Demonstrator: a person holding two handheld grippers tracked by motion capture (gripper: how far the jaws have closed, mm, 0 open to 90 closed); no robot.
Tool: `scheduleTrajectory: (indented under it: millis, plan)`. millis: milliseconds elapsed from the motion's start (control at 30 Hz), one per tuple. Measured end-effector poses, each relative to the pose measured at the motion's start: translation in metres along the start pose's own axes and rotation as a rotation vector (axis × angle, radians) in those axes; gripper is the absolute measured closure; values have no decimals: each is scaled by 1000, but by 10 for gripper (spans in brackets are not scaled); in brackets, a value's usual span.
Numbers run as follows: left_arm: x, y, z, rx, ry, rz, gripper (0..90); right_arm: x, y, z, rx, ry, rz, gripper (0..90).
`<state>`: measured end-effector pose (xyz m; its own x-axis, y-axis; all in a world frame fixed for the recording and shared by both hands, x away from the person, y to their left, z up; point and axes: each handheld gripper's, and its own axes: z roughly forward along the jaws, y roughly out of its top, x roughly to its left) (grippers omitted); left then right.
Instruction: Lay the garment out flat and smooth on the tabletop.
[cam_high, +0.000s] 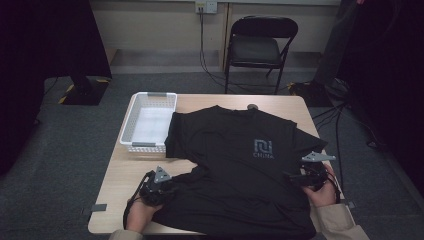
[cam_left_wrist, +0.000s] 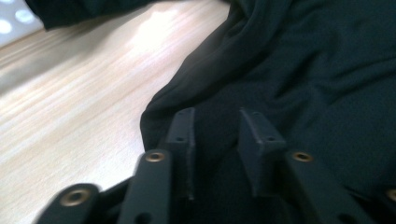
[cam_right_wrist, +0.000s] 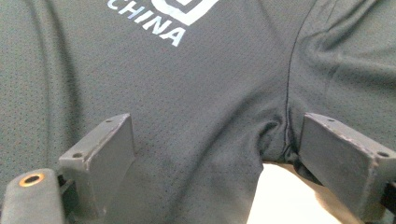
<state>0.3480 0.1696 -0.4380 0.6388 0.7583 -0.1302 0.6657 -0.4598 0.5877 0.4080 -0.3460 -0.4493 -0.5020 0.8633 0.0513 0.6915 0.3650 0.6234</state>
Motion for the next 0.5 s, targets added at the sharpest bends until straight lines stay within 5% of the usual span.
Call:
scheduleTrajectory:
  millis: [200,367,500]
  plan:
    - [0,-5,-7,28,-52,-40,887,0,0,0,0,0,0,97]
    - [-9,-16,-21,72,-107,-65,893,0,0,0,0,0,0,97]
    - [-24,-30,-35,94,-160,-42,893,0,0,0,0,0,0,97]
